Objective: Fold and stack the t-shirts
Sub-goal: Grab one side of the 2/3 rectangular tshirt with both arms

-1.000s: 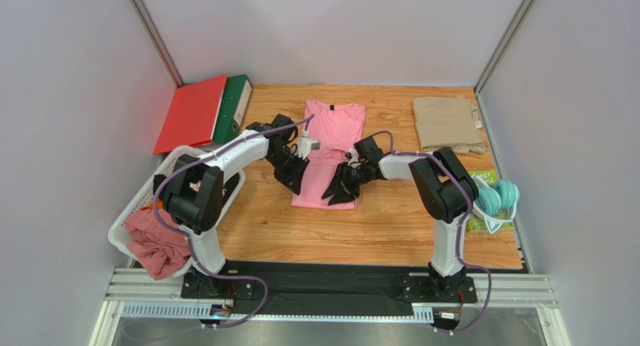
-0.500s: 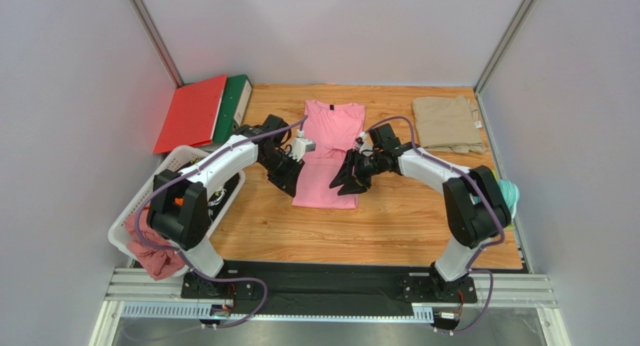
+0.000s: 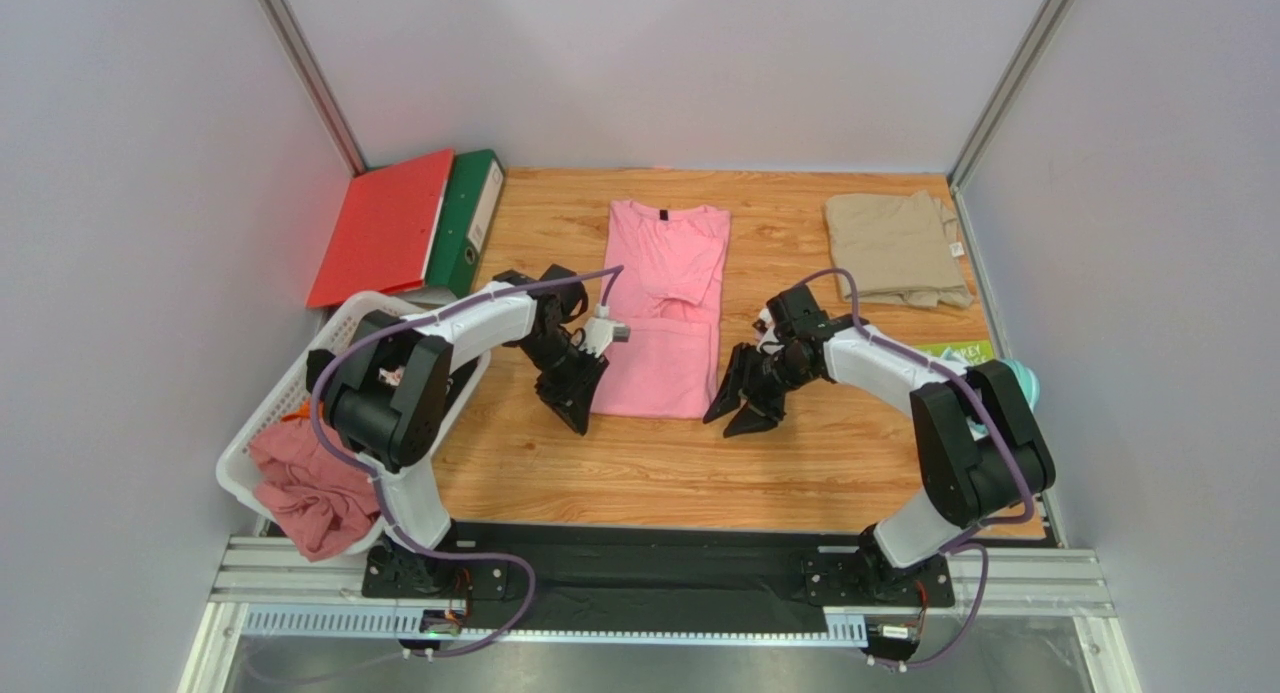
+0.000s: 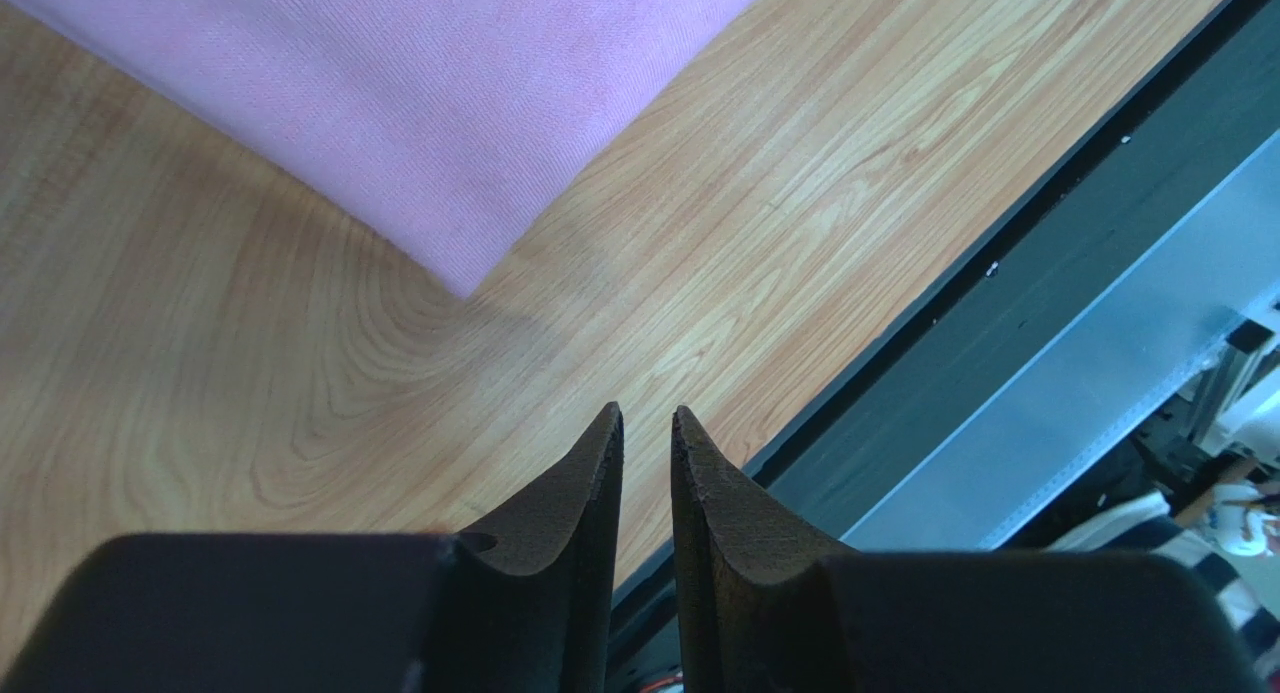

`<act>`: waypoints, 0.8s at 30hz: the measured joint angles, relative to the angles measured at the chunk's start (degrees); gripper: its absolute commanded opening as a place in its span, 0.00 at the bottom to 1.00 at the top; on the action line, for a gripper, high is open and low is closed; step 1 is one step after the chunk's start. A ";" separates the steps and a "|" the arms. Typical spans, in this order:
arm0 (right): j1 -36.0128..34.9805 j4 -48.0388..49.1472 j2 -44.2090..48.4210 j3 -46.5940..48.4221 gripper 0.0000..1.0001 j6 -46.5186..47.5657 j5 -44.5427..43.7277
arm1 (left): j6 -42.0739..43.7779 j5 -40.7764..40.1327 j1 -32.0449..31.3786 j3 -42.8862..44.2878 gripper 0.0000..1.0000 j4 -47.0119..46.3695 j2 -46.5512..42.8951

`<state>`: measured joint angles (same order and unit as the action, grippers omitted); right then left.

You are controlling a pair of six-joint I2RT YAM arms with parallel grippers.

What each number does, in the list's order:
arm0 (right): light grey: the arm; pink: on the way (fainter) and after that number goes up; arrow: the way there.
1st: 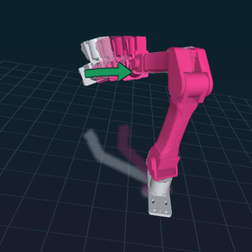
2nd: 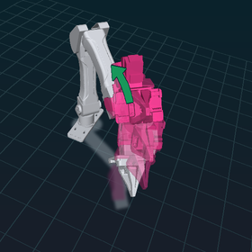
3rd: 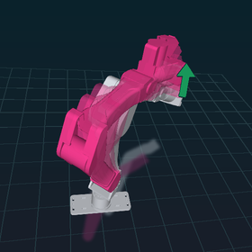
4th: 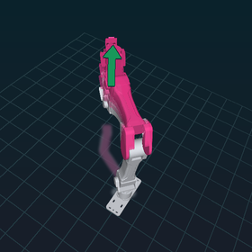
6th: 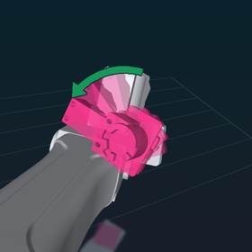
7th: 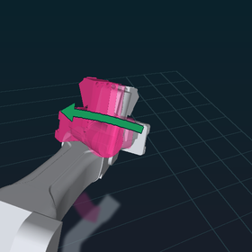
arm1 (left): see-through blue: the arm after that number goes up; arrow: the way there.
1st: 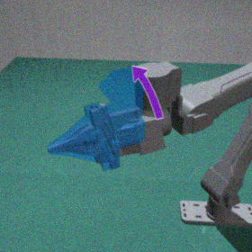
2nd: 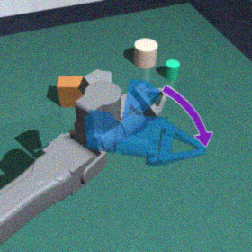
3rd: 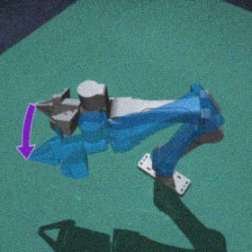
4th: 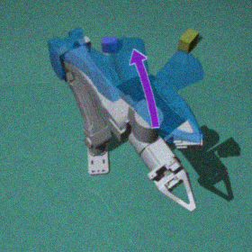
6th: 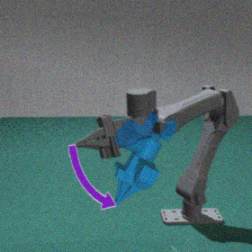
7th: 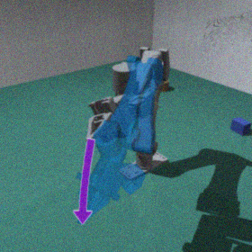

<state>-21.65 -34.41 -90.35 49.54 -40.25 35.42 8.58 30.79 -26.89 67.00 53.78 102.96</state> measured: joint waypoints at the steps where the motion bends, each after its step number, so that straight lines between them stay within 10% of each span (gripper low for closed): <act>1: 0.26 -0.04 0.00 0.00 0.47 0.15 -0.31 | -0.17 0.13 0.00 0.00 0.25 0.00 0.35; 18: 1.64 1.36 -9.66 2.51 0.47 1.55 -1.40 | -1.90 -1.22 0.39 -1.20 0.35 -6.10 0.57; 24: 1.66 2.69 -10.47 3.80 0.46 1.49 -1.27 | -2.27 -1.18 1.97 -2.93 0.56 -7.39 0.52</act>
<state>-19.99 -31.73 -100.82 53.34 -38.76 34.15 6.31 29.61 -24.93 64.07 46.39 103.48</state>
